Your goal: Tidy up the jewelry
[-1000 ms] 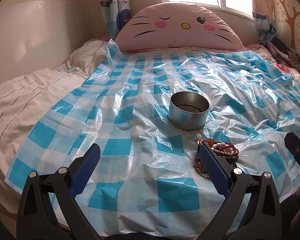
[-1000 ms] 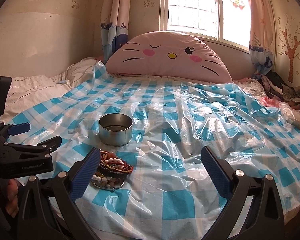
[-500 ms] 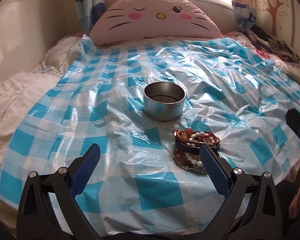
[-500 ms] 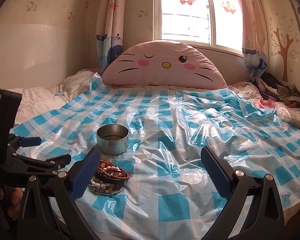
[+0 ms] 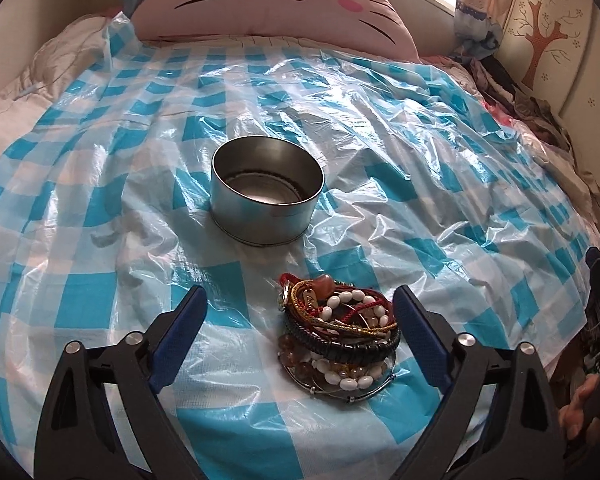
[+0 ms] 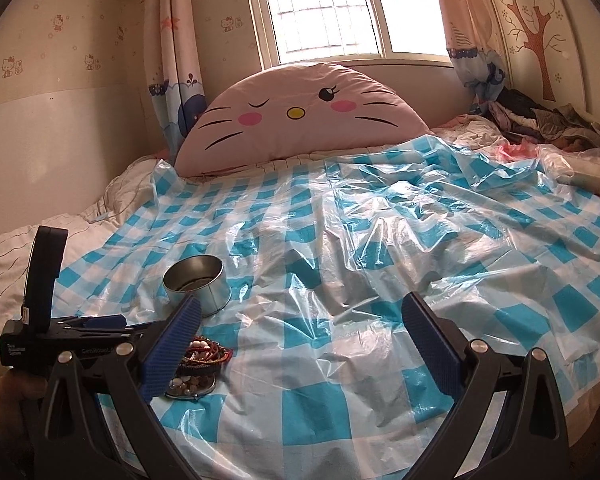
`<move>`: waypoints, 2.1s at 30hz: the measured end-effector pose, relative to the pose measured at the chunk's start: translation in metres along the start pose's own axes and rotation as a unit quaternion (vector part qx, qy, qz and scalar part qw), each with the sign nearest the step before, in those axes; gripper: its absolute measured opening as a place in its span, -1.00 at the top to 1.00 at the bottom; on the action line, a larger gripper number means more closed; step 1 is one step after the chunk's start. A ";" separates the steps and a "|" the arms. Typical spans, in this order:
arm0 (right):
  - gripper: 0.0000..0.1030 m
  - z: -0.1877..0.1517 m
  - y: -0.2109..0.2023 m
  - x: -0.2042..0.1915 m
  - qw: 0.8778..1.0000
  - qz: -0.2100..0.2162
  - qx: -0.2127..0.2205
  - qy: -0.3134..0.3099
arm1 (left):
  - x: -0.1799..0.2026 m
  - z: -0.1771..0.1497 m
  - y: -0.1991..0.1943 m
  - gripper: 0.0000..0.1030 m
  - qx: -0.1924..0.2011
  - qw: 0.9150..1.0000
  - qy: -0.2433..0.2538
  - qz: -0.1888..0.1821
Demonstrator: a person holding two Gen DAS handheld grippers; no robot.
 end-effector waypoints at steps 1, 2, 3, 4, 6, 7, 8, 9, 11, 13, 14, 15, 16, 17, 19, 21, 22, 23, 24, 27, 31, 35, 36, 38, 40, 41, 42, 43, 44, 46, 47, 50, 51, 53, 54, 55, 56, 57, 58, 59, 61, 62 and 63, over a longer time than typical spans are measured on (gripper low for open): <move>-0.87 0.000 0.001 0.000 1.000 0.004 -0.001 0.004 | 0.002 0.001 0.003 -0.48 -0.007 1.000 0.008 0.011; -0.87 -0.001 0.001 0.001 1.000 0.008 -0.002 0.007 | 0.004 0.003 0.006 -0.44 -0.012 0.999 0.019 0.025; -0.87 0.000 0.001 0.001 1.000 0.013 -0.003 0.013 | 0.006 0.004 0.009 -0.36 -0.015 0.999 0.029 0.034; -0.87 0.000 0.001 0.002 1.000 0.017 -0.003 0.016 | 0.009 0.005 0.011 -0.28 -0.020 0.999 0.037 0.035; -0.87 -0.001 0.001 0.004 1.000 0.022 -0.001 0.022 | 0.015 0.008 0.016 0.07 -0.024 0.997 0.053 0.048; -0.87 0.000 0.001 0.005 0.999 0.025 -0.001 0.026 | 0.017 0.009 0.019 0.21 -0.028 0.996 0.058 0.055; -0.87 0.000 0.001 0.006 0.999 0.028 -0.001 0.030 | 0.018 0.010 0.024 0.64 -0.040 0.996 0.059 0.060; -0.87 0.000 0.002 0.008 0.999 0.031 0.000 0.034 | 0.018 0.010 0.027 0.76 -0.048 0.994 0.060 0.071; -0.87 0.000 0.002 0.012 0.998 0.038 0.003 0.042 | 0.017 0.011 0.026 0.90 -0.050 0.994 0.063 0.080; -0.87 0.000 0.003 0.016 0.998 0.044 0.004 0.050 | 0.011 0.011 0.017 0.91 -0.042 0.995 0.053 0.076; -0.87 0.000 0.003 0.017 0.997 0.046 0.003 0.053 | 0.004 0.012 0.011 0.94 -0.037 0.996 0.041 0.074; -0.87 0.000 0.003 0.018 0.997 0.048 0.003 0.056 | -0.005 0.012 0.006 0.95 -0.033 0.997 0.024 0.068; -0.87 -0.001 0.003 0.019 0.997 0.050 0.003 0.059 | -0.016 0.013 0.001 0.95 -0.029 0.998 0.006 0.060; -0.87 -0.001 0.003 0.020 0.997 0.051 0.003 0.061 | -0.026 0.014 -0.003 0.96 -0.026 0.998 -0.012 0.053; -0.87 -0.001 0.003 0.020 0.997 0.052 0.004 0.061 | -0.044 0.013 -0.008 0.96 -0.027 0.998 -0.036 0.039; -0.87 -0.001 0.003 0.020 0.997 0.052 0.003 0.061 | -0.055 0.011 -0.008 0.95 -0.032 0.998 -0.045 0.036; -0.87 -0.001 0.004 0.020 0.997 0.053 0.002 0.060 | -0.060 0.009 -0.006 0.95 -0.038 0.998 -0.047 0.034; -0.87 0.000 0.004 0.020 0.997 0.053 0.001 0.059 | -0.063 0.007 -0.004 0.95 -0.041 0.997 -0.048 0.034; -0.87 0.000 0.005 0.020 0.997 0.053 -0.002 0.058 | -0.066 0.006 -0.004 0.95 -0.041 0.997 -0.053 0.030; -0.87 0.002 0.011 0.015 0.997 0.059 -0.018 0.046 | -0.072 0.005 -0.013 0.95 -0.024 0.997 -0.067 -0.001; -0.87 0.010 0.033 -0.011 0.991 0.116 -0.072 -0.012 | -0.070 0.012 -0.032 0.96 -0.006 0.995 -0.079 -0.067; -0.87 0.013 0.056 -0.060 0.976 0.161 -0.113 -0.095 | -0.066 0.025 -0.058 0.96 0.028 0.992 -0.078 -0.096; -0.87 0.012 0.060 -0.070 0.972 0.172 -0.118 -0.106 | -0.066 0.028 -0.065 0.96 0.036 0.991 -0.079 -0.102; -0.87 0.013 0.071 -0.087 0.964 0.195 -0.134 -0.118 | -0.068 0.033 -0.078 0.96 0.054 0.989 -0.081 -0.108; -0.87 0.016 0.081 -0.102 0.958 0.212 -0.146 -0.127 | -0.071 0.036 -0.088 0.96 0.067 0.988 -0.083 -0.110; -0.87 0.017 0.086 -0.109 0.954 0.220 -0.150 -0.134 | -0.073 0.037 -0.092 0.96 0.072 0.988 -0.083 -0.107; -0.87 0.018 0.090 -0.115 0.949 0.234 -0.156 -0.141 | -0.075 0.037 -0.095 0.95 0.077 0.988 -0.084 -0.101; -0.87 0.020 0.094 -0.122 0.942 0.254 -0.162 -0.149 | -0.079 0.038 -0.097 0.96 0.080 0.988 -0.085 -0.097; -0.87 0.019 0.094 -0.130 0.935 0.272 -0.164 -0.158 | -0.082 0.038 -0.098 0.95 0.082 0.988 -0.088 -0.097; -0.86 0.020 0.102 -0.146 0.929 0.273 -0.172 -0.184 | -0.090 0.037 -0.099 0.95 0.084 0.987 -0.094 -0.097; -0.86 0.020 0.106 -0.153 0.926 0.268 -0.174 -0.200 | -0.093 0.036 -0.099 0.95 0.084 0.987 -0.096 -0.095; -0.86 0.022 0.127 -0.168 0.920 0.238 -0.187 -0.249 | -0.100 0.034 -0.098 0.95 0.085 0.987 -0.100 -0.093; -0.86 0.023 0.137 -0.171 0.915 0.231 -0.199 -0.263 | -0.102 0.034 -0.098 0.95 0.085 0.987 -0.101 -0.093; -0.86 0.025 0.160 -0.175 0.906 0.218 -0.224 -0.286 | -0.106 0.034 -0.096 0.95 0.085 0.987 -0.102 -0.095; -0.86 0.025 0.170 -0.175 0.899 0.219 -0.240 -0.294 | -0.106 0.034 -0.096 0.95 0.086 0.987 -0.102 -0.095; -0.83 0.025 0.180 -0.176 0.893 0.219 -0.253 -0.301 | -0.106 0.034 -0.096 0.96 0.086 0.987 -0.101 -0.094; -0.79 0.026 0.189 -0.178 0.886 0.222 -0.266 -0.308 | -0.107 0.034 -0.095 0.96 0.086 0.987 -0.101 -0.094; -0.56 0.024 0.196 -0.178 0.880 0.229 -0.277 -0.312 | -0.107 0.035 -0.094 0.96 0.085 0.987 -0.100 -0.093; -0.21 0.022 0.203 -0.180 0.872 0.234 -0.290 -0.316 | -0.108 0.036 -0.092 0.96 0.084 0.987 -0.100 -0.091; 0.00 0.020 0.208 -0.181 0.866 0.236 -0.301 -0.320 | -0.108 0.036 -0.091 0.96 0.083 0.987 -0.099 -0.091; 0.47 0.016 0.209 -0.181 0.863 0.236 -0.303 -0.327 | -0.109 0.037 -0.086 0.96 0.079 0.988 -0.099 -0.089; 0.59 0.016 0.206 -0.179 0.865 0.239 -0.300 -0.325 | -0.110 0.037 -0.083 0.96 0.077 0.989 -0.099 -0.084; 0.75 0.018 0.204 -0.175 0.867 0.245 -0.296 -0.316 | -0.111 0.036 -0.079 0.96 0.073 0.989 -0.098 -0.078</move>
Point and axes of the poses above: each gripper's, at about its wrist camera, not at the fingertips, and y roughly the way its jaws point, x to its right, z to its top, the point moved 1 cm from there along y, roughly the way its jaws point, and after that the axes turned 12 degrees about -x, right-handed, at the moved point
